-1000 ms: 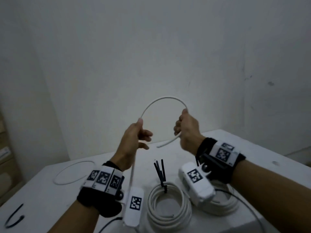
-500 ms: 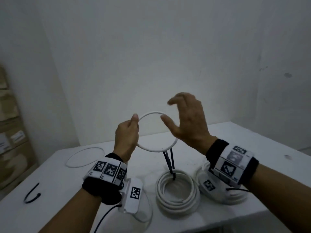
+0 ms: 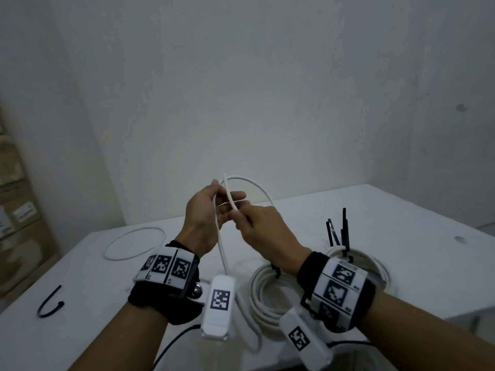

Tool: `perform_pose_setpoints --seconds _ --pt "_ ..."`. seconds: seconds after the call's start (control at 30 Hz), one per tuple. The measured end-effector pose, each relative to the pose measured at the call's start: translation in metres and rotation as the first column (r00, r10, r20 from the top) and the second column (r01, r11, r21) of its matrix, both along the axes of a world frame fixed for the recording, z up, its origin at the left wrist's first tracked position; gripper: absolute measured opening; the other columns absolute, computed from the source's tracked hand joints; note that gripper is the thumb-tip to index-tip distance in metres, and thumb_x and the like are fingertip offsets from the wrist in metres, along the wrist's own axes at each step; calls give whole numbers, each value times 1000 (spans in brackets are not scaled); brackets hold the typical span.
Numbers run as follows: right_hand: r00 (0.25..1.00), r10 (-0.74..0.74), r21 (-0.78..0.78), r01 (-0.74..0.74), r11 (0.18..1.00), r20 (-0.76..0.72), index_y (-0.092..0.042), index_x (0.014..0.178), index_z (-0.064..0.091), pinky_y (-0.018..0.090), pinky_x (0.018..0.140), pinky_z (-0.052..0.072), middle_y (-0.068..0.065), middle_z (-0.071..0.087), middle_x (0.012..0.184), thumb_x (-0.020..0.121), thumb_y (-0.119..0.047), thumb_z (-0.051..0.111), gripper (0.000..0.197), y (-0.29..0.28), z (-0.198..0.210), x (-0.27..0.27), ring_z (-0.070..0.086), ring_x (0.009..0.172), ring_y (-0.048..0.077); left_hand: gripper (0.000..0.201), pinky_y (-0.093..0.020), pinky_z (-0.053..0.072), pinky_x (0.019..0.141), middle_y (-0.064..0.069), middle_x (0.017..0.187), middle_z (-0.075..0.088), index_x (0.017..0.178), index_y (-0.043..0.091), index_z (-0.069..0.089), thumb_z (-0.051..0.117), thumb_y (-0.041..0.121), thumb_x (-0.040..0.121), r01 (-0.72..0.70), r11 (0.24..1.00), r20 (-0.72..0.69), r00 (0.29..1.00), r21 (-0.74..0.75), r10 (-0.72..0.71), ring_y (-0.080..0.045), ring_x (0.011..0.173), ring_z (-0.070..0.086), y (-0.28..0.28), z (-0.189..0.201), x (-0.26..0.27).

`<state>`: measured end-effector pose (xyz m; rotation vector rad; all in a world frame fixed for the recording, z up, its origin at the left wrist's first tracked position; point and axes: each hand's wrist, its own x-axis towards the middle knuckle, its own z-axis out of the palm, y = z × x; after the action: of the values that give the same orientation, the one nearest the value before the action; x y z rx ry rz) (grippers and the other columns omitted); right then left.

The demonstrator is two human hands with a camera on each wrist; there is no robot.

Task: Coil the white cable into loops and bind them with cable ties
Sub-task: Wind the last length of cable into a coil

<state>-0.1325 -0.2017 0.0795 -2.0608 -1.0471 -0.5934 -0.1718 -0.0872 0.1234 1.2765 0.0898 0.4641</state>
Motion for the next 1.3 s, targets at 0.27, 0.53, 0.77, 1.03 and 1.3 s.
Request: perform_pose_setpoints --seconds 0.27,0.53,0.77,1.03,1.3 --pt "951 44 -190 16 982 306 -6 72 66 34 59 40 8 59 57 97 -40 41 49 0 15 -18 55 54 29 31 -20 28 37 3 48 31 79 10 43 35 26 105 -129 958 43 992 254 122 -10 38 27 10 -5 2" --pt "989 127 -283 -102 954 70 -16 134 45 27 88 43 6 60 120 95 -34 52 43 -12 59 16 58 106 19 43 -16 14 41 4 51 25 60 20 48 40 26 102 123 899 -103 991 421 -87 -9 40 18 12 1 -11" --pt "816 319 26 -351 936 -482 -7 86 63 25 55 49 3 61 63 91 -21 62 16 -13 68 21 64 56 17 36 -21 29 41 -3 52 41 71 9 52 39 21 103 68 909 -46 997 411 -54 -16 41 35 12 -3 -15" --pt "863 250 127 -215 968 -439 -15 89 54 27 50 51 7 70 79 94 -19 56 7 -8 57 15 69 64 20 32 -38 55 50 -10 60 57 89 -1 58 38 19 103 -8 929 30 1000 371 -3 -24 51 56 14 -15 -16" --pt "997 36 184 -49 982 73 -3 87 52 34 55 40 5 55 68 92 -20 60 20 7 28 14 50 58 25 23 -17 27 37 -3 62 52 78 11 50 47 16 100 -71 964 80 995 256 52 -10 43 39 17 -16 -18"
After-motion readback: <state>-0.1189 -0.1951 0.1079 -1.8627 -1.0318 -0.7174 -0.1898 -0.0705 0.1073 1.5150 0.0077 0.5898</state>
